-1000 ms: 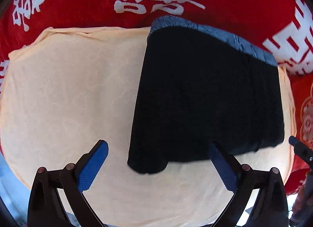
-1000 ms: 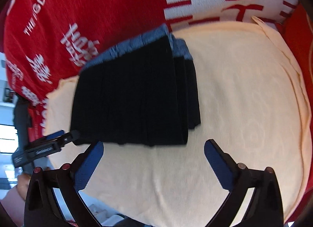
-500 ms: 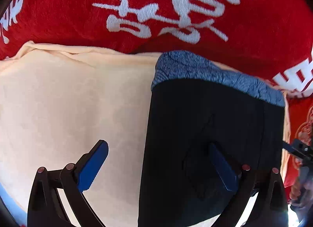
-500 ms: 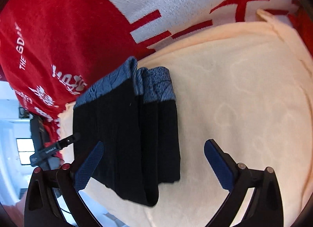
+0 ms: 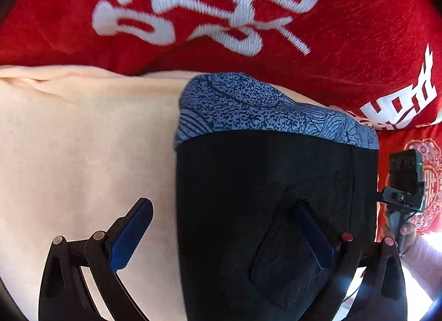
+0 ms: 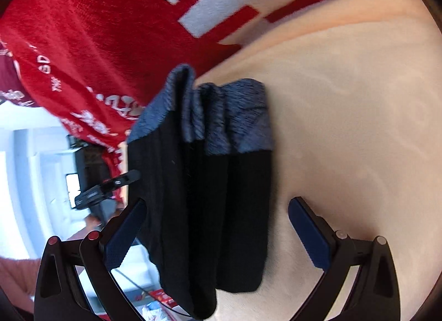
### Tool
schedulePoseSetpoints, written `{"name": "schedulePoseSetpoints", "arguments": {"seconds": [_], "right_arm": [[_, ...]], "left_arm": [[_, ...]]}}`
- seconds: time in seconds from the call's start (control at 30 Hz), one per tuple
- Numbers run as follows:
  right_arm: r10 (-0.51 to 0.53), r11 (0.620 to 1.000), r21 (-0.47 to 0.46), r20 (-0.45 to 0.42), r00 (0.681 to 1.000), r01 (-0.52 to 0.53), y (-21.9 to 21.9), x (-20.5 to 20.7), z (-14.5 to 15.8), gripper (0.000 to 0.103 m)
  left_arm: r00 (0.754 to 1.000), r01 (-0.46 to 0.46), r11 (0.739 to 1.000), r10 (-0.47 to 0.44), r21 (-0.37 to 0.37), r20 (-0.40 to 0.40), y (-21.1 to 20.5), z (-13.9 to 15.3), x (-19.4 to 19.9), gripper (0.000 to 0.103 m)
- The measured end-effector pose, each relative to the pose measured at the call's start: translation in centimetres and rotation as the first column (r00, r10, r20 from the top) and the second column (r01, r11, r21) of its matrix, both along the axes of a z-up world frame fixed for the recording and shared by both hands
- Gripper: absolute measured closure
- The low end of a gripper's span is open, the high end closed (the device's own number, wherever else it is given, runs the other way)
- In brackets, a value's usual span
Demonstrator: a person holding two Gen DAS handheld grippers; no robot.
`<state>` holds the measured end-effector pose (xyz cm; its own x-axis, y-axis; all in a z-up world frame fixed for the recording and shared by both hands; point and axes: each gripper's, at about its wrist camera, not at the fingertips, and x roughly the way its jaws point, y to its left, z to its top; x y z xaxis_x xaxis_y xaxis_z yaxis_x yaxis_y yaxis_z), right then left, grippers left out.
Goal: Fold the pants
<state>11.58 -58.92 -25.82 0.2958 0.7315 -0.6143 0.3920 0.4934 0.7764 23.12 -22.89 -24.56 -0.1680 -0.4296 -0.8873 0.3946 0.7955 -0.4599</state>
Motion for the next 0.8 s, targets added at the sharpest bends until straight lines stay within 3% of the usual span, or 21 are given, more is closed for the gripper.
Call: {"name": "schedulePoseSetpoints", "arguments": {"seconds": [0.17, 0.23, 0.3, 0.4, 0.5, 0.8], "right_arm": [[0.027, 1.0, 0.007, -0.013, 1.0, -0.027, 1.0, 1.6, -0.6, 0.002], [0.026, 0.999, -0.03, -0.05, 0.998, -0.028, 0.9, 1.9, -0.5, 0.017], [0.029, 0.998, -0.046, -0.069, 0.997, -0.032, 1.0, 2.0, -0.3, 0.039], [0.029, 0.999, -0.039, -0.05, 0.998, -0.031, 1.2, 2.0, 1.1, 0.053], [-0.016, 1.0, 0.009, -0.028, 0.999, 0.016, 0.8, 1.4, 2.6, 0.059], [-0.05, 0.996, 0.076, -0.017, 0.999, 0.051, 4.0, -2.2, 6.7, 0.06]], "left_arm": [[0.999, -0.03, 0.999, 0.028, -0.041, -0.043, 0.1, -1.9, 0.5, 0.0], [0.999, -0.037, 0.999, 0.036, -0.028, -0.015, 0.1, -1.7, 0.3, 0.0], [1.0, -0.031, 0.998, 0.031, -0.059, -0.005, -0.1, 0.2, -0.7, 0.02], [0.999, -0.02, 0.998, 0.022, -0.068, 0.028, 0.0, 2.2, -1.3, 0.036], [0.999, -0.035, 0.997, 0.038, -0.075, 0.039, 0.9, 3.8, -2.0, 0.043], [0.997, -0.02, 0.996, 0.027, -0.082, 0.075, 5.3, 9.8, -6.1, 0.043]]}}
